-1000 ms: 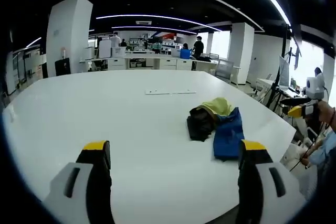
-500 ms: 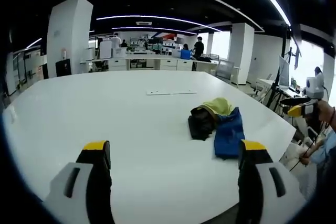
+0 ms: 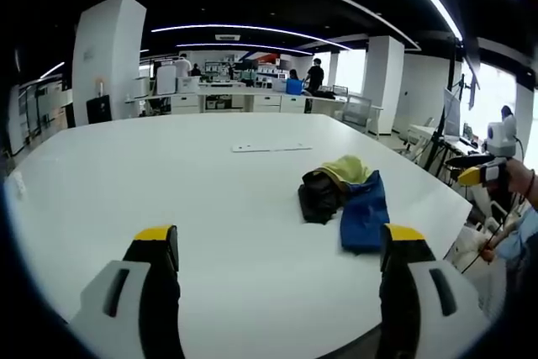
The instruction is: Fold the garment on the visible template until the final outline fits inside the template.
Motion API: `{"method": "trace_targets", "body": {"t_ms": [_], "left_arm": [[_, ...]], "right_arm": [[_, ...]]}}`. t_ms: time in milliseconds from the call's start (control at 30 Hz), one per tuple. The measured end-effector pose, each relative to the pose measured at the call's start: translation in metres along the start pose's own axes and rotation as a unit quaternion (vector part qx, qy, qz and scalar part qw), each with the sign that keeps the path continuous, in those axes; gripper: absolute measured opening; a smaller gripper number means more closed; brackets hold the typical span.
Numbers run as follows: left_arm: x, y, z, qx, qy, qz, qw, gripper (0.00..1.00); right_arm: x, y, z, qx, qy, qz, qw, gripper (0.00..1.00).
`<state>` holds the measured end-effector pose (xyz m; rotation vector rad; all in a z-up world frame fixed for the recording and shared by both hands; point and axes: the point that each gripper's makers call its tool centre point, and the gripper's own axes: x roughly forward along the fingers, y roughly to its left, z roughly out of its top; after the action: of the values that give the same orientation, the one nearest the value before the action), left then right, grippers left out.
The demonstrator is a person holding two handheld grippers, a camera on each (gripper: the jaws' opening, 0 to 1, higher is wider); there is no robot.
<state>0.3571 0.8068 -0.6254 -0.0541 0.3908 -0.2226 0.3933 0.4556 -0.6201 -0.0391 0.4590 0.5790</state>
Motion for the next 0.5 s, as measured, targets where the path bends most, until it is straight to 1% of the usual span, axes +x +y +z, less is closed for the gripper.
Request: {"method": "trace_targets", "body": {"t_ms": [200, 367, 500], "left_arm": [[0.007, -0.003, 0.003, 0.006, -0.001, -0.004, 1.0000, 0.96], [0.016, -0.009, 0.006, 0.010, -0.001, -0.014, 0.9998, 0.94], [0.025, -0.016, 0.008, 0.020, 0.002, -0.033, 0.9993, 0.92]], "right_arm": [[0.004, -0.001, 0.001, -0.001, 0.000, 0.003, 1.0000, 1.00], [0.010, -0.003, 0.003, -0.010, 0.002, 0.008, 0.9999, 1.00], [0.017, -0.003, 0.005, -0.011, 0.000, 0.012, 0.9999, 0.99]]}}
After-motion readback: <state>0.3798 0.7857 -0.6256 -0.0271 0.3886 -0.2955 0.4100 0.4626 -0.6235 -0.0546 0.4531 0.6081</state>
